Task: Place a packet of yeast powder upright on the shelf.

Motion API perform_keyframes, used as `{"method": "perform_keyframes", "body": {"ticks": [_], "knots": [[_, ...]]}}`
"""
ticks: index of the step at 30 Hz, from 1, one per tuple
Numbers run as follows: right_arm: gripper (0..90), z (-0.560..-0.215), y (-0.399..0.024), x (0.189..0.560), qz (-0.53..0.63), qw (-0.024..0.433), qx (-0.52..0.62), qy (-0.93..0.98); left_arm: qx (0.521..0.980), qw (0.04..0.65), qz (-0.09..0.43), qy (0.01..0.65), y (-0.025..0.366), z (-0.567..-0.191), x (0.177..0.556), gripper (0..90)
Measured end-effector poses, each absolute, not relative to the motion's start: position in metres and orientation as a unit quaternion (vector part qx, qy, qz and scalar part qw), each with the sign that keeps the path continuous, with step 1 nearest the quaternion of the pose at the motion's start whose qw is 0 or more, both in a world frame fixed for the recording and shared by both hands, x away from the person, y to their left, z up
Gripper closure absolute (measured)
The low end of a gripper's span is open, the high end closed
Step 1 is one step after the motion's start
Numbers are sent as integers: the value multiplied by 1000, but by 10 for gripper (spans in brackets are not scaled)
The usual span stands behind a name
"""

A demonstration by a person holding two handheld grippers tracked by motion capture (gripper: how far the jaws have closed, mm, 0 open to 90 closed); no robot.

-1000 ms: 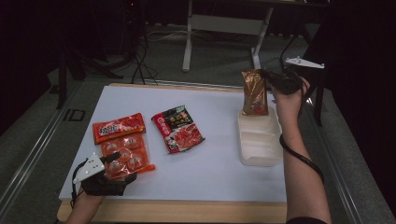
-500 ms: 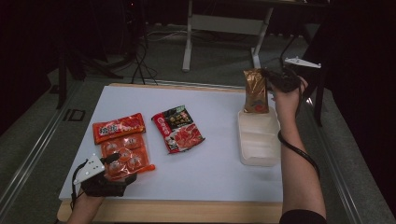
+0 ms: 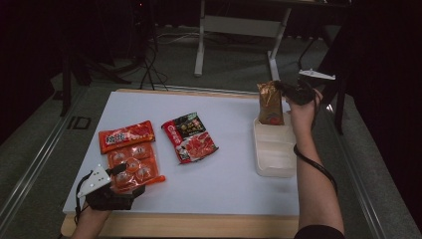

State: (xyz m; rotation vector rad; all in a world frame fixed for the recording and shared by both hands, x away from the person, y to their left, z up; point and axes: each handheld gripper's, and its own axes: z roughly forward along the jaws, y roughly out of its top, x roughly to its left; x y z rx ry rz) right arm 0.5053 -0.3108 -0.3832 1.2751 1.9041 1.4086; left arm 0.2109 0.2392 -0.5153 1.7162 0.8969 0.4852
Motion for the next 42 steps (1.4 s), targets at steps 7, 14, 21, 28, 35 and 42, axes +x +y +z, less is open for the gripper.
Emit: {"method": "perform_keyframes", "body": {"ticks": [7,14,21,28,35,42], "knots": [[889,-398,-313,503,488,210,479,698,724,542,204,376,238,-515,211,19],[883,-410,-320,499,469,206,496,701,725,542,206,371,238,-514,210,19],[872,-410,-336,491,464,217,516,686,724,544,206,371,238,-514,209,19],[716,-405,-342,484,459,229,520,683,726,542,205,370,237,-514,209,19],[561,-393,-338,470,471,237,504,684,727,541,205,370,236,-514,209,19],[459,-390,-325,450,483,217,486,696,730,539,199,371,236,-515,211,19]]}}
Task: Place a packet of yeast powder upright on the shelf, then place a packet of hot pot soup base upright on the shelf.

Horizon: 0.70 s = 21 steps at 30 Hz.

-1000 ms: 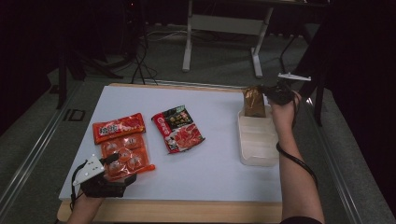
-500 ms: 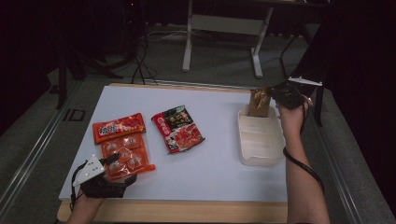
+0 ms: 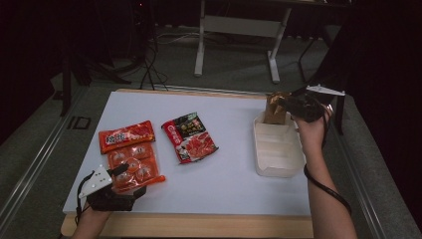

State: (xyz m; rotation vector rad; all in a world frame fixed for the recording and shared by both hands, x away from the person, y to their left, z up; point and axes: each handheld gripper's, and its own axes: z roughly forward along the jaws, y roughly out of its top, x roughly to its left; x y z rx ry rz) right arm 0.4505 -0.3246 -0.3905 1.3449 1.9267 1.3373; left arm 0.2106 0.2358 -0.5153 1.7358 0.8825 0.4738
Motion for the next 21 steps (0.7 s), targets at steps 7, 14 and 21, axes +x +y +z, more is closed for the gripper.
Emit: {"method": "perform_keyframes", "body": {"ticks": [7,14,21], "knots": [[275,-392,-308,417,515,193,449,704,740,524,204,369,230,-515,211,19],[148,-388,-294,379,546,187,403,710,731,554,165,362,224,-509,213,42],[143,-391,-285,342,564,170,376,715,748,544,128,357,215,-500,222,30]]}}
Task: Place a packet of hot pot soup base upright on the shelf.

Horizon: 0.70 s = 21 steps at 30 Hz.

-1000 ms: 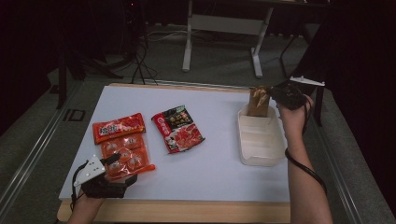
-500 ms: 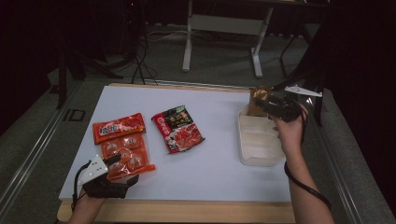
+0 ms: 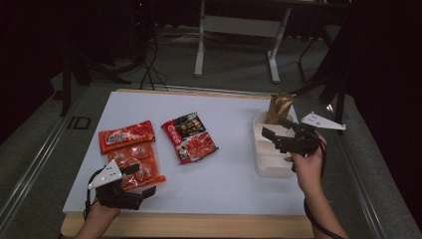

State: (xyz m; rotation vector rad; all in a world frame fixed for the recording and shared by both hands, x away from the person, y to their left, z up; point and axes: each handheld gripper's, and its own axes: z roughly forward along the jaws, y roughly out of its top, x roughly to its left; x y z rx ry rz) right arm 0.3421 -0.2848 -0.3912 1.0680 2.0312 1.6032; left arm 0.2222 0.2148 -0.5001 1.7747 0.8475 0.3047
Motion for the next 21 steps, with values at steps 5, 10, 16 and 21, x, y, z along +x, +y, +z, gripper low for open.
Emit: {"method": "perform_keyframes", "body": {"ticks": [5,10,16,21], "knots": [[143,-394,-281,320,568,168,360,721,755,533,120,362,210,-494,233,24],[143,-396,-279,304,578,157,349,721,755,528,121,370,209,-488,245,24],[144,-401,-277,292,576,153,338,728,756,518,122,381,207,-484,263,38],[144,-402,-279,286,578,146,337,729,772,492,120,384,198,-484,277,55]]}}
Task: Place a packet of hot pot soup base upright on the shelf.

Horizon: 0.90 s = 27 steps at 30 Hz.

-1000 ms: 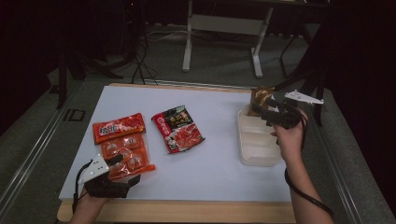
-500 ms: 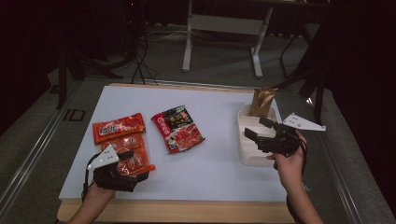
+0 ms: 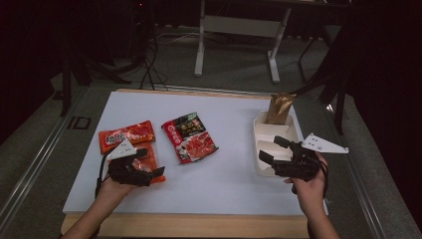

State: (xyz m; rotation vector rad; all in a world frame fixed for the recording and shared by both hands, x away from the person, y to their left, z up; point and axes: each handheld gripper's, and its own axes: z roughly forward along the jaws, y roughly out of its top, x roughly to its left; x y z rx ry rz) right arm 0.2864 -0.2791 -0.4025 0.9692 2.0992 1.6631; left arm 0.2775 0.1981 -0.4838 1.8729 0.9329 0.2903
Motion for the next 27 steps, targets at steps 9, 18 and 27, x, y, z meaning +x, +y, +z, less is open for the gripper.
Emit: {"method": "perform_keyframes", "body": {"ticks": [9,18,27], "knots": [[147,-408,-279,277,580,142,330,731,796,443,104,399,183,-490,308,396],[150,-412,-275,279,584,129,324,733,827,341,134,427,168,-503,338,691],[152,-417,-270,280,584,116,318,738,828,296,143,454,163,-514,371,894]]}}
